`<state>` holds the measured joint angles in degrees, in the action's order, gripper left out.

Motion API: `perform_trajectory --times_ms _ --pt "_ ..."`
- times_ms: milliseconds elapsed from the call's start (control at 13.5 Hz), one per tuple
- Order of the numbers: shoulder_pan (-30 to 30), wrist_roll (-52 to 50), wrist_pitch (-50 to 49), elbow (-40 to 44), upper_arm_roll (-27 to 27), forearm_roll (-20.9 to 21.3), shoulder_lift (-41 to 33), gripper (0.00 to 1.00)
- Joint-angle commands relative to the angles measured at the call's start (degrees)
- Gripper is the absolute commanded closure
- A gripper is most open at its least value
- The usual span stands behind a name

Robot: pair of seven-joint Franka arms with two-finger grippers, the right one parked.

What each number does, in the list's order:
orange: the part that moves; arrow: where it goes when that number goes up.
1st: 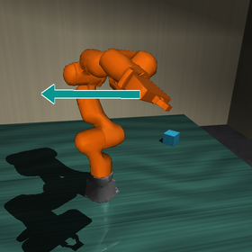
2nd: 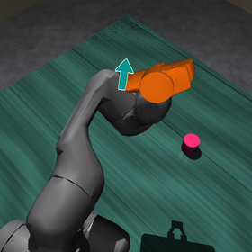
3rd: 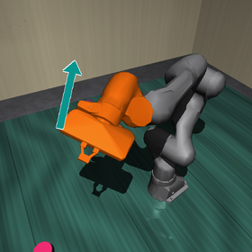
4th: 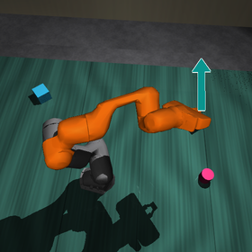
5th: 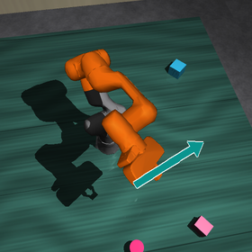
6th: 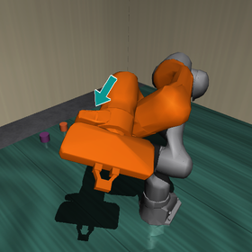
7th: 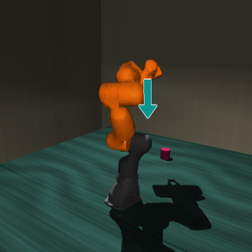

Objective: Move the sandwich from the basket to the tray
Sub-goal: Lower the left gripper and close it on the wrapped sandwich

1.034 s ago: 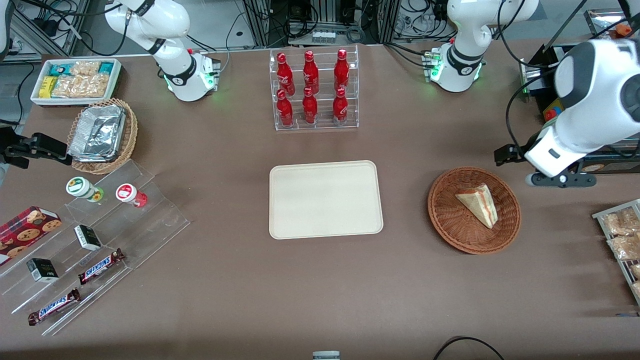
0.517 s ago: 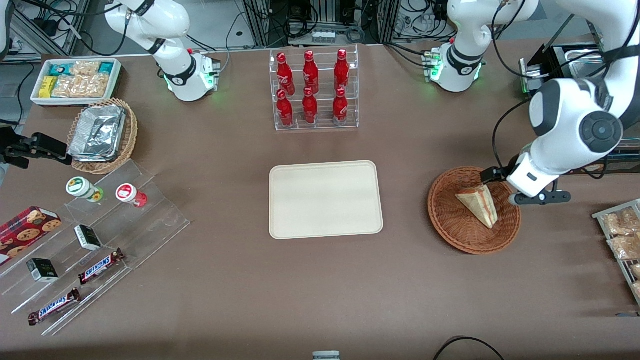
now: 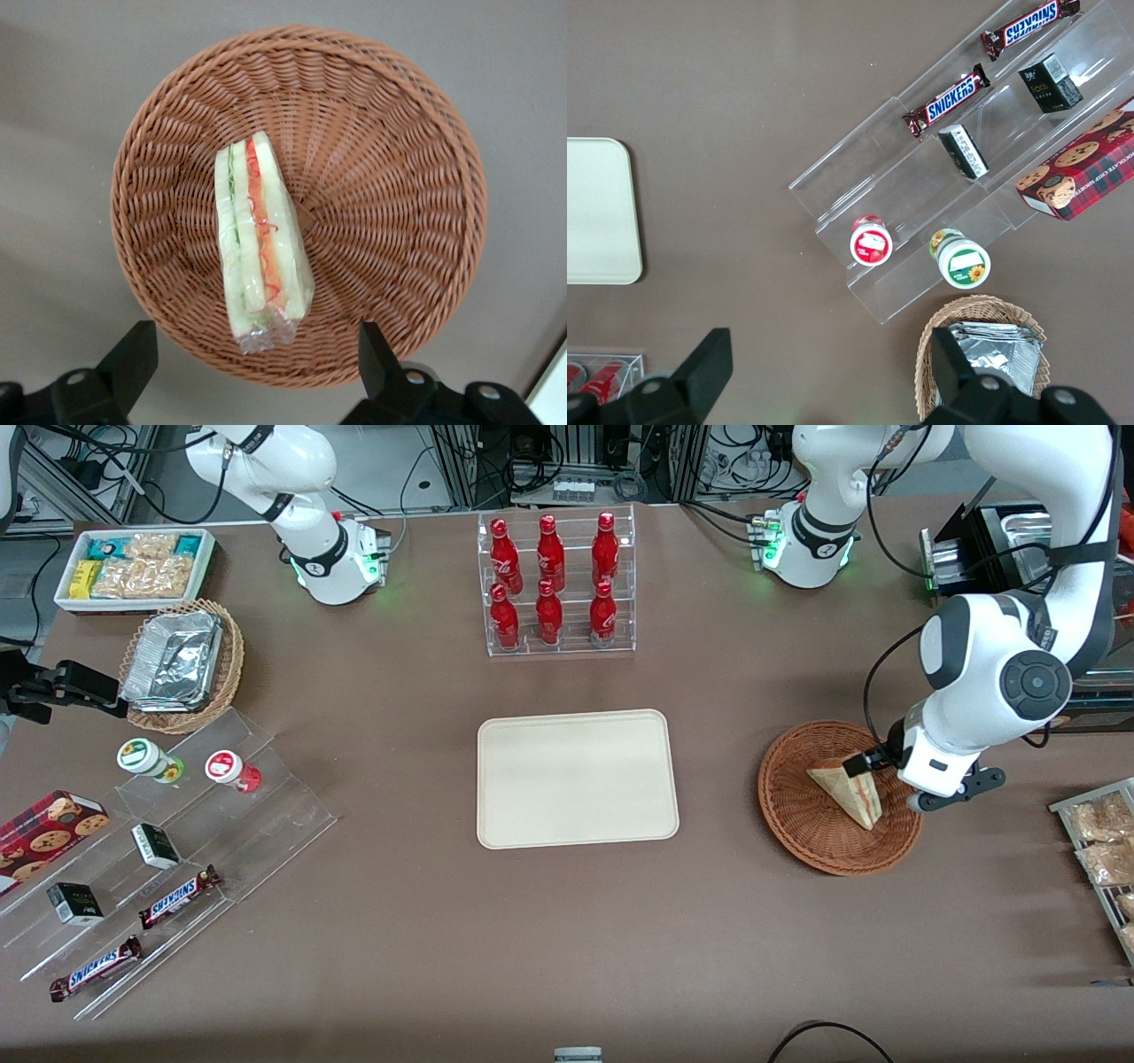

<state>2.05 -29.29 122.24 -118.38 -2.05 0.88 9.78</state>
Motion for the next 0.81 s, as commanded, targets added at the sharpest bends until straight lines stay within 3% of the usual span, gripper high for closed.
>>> perform_trajectory --times_ms 0,739 --pt "0.9 -9.8 3.2 -1.0 -0.1 -0.1 1.0 0.0" --pt "1.0 -11.0 12.4 -7.8 -0.1 -0.2 2.5 0.0"
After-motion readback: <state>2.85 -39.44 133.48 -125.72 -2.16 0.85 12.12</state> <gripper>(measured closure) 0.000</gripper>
